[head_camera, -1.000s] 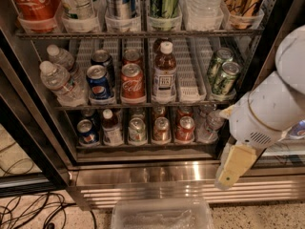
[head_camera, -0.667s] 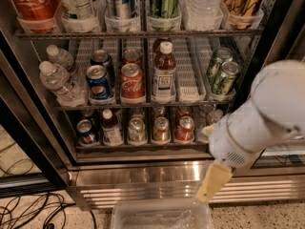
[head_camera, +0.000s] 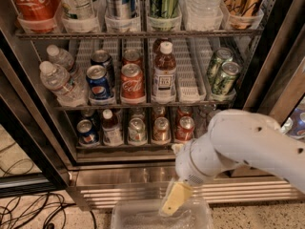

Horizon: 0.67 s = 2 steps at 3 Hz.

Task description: Pick 7up can from bottom shelf of fridge

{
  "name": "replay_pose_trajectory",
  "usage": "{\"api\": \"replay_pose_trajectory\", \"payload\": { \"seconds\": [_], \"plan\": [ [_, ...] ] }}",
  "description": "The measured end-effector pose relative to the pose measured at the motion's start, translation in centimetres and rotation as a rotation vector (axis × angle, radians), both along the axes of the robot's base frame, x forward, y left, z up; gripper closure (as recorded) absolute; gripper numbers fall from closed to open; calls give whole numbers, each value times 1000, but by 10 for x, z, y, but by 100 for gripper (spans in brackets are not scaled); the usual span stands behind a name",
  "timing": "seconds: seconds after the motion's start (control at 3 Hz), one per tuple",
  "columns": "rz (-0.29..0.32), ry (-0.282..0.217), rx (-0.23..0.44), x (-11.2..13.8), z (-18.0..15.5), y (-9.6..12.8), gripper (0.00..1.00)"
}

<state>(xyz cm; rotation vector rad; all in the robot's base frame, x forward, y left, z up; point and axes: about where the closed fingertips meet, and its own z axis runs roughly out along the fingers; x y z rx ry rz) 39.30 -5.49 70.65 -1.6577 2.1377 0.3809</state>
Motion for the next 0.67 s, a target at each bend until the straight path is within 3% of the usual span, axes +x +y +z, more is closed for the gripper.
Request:
{"api": "replay_pose_trajectory", "payload": {
  "seconds": [0.33,0.67],
  "plan": [
    [18,-41,56,8,-21,24,0],
    [25,-60,99,15,-30,32,0]
  ]
}}
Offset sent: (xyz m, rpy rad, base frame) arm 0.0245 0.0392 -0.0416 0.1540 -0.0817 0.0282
